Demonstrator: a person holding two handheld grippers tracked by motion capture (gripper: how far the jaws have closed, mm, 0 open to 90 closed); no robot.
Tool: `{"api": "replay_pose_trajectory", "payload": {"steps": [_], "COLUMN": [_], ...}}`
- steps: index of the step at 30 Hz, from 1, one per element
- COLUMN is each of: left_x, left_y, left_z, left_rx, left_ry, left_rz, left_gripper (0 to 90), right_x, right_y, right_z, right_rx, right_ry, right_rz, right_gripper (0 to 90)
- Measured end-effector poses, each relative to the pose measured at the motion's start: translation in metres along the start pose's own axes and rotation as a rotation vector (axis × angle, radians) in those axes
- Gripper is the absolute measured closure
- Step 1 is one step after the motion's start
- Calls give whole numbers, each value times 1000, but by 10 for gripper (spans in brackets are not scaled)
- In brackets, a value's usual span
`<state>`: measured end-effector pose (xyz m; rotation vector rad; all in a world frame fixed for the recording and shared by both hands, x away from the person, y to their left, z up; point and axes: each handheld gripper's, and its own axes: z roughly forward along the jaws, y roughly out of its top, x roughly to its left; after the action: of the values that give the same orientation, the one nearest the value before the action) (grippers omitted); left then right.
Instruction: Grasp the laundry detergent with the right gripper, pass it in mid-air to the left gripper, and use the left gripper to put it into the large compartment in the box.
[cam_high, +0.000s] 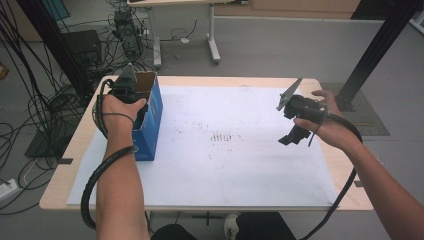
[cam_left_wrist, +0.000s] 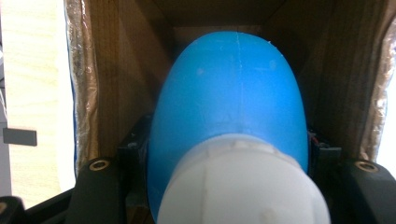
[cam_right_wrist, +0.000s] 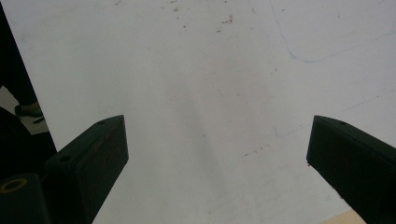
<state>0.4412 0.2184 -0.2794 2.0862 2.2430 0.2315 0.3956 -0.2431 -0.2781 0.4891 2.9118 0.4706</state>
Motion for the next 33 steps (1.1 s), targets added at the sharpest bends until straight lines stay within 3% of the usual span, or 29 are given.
{"api": "replay_pose_trajectory", "payload": {"steps": [33], "left_x": [0], "left_y": [-1], "left_z": [0], "left_rx": [-5], "left_ry": [3], "left_rz": [0], "left_gripper": [365], "right_x": [0], "right_y": [3], "right_z": [-4], "right_rx": [4], "right_ry": [-7], "right_rz": [-11], "right_gripper": [55]}}
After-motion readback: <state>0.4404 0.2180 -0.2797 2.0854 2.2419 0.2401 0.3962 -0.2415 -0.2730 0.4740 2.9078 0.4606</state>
